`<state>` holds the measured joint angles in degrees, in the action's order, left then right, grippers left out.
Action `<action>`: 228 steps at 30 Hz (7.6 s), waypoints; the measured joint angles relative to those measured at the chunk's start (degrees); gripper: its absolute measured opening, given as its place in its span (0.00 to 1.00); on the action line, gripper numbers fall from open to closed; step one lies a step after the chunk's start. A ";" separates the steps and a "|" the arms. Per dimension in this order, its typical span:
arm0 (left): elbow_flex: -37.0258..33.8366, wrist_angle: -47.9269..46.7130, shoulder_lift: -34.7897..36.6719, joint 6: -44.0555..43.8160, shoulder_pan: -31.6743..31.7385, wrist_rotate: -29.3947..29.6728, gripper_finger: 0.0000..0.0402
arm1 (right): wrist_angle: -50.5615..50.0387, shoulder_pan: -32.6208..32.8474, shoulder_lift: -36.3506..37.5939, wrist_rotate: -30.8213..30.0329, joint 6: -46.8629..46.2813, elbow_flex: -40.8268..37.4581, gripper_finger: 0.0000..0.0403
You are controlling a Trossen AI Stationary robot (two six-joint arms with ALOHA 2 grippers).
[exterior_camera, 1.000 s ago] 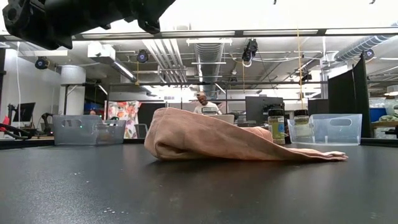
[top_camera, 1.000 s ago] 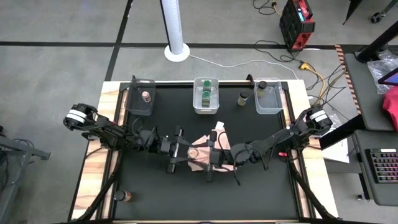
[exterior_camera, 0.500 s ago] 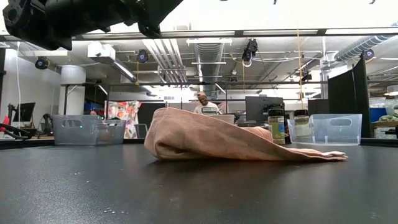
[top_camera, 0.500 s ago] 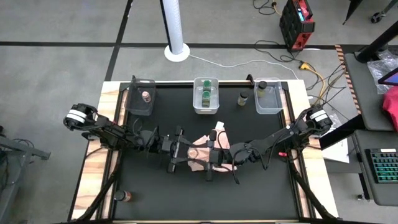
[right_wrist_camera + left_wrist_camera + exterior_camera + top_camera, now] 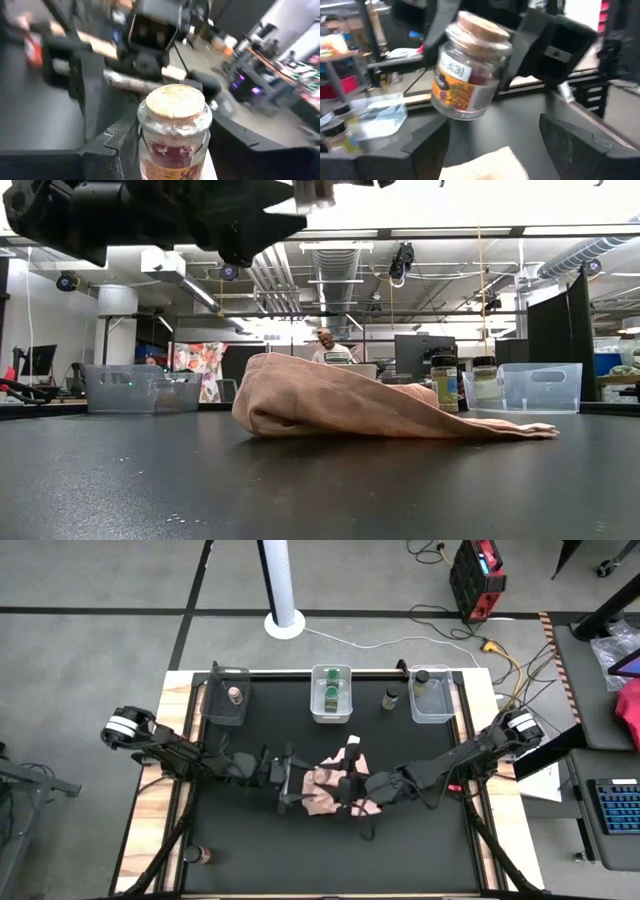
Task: Sort spices by type
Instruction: Put the brown spice bottle into the black bin
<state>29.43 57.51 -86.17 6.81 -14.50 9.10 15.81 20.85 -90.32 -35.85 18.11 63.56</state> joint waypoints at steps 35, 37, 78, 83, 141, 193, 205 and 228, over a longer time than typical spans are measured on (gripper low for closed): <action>28.41 -35.43 -6.18 -8.35 0.27 28.76 0.68 | -24.38 1.90 -3.34 -25.76 0.04 4.34 0.45; 28.54 -35.60 -6.10 -10.25 0.65 27.45 0.67 | -24.47 1.87 -3.34 -25.92 0.37 4.31 0.45; 28.96 -46.21 -5.33 -15.91 2.69 25.53 0.40 | -28.01 1.90 -2.96 -25.69 -8.22 5.21 0.60; 28.94 -49.09 -4.93 -15.97 3.20 25.95 0.40 | -32.09 1.91 -2.80 -25.75 -13.69 5.21 0.64; 28.22 -105.67 28.68 -33.23 8.50 38.98 0.41 | -51.82 -0.07 1.28 -24.34 -52.14 -3.38 0.35; 22.45 -110.41 26.86 -16.66 67.80 1.79 0.41 | -43.99 -8.51 17.79 -9.96 -40.55 -10.26 0.02; 13.98 -100.98 26.66 -17.40 67.76 0.38 0.41 | -42.88 -8.51 17.79 -9.13 -40.57 -10.83 0.02; 10.05 -92.55 17.55 -18.52 67.75 -2.75 0.41 | -42.47 -8.51 17.79 -9.08 -40.59 -10.85 0.02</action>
<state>39.48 -35.04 -68.62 -11.71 53.24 6.35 -26.65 12.34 -72.53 -44.93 -22.48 52.71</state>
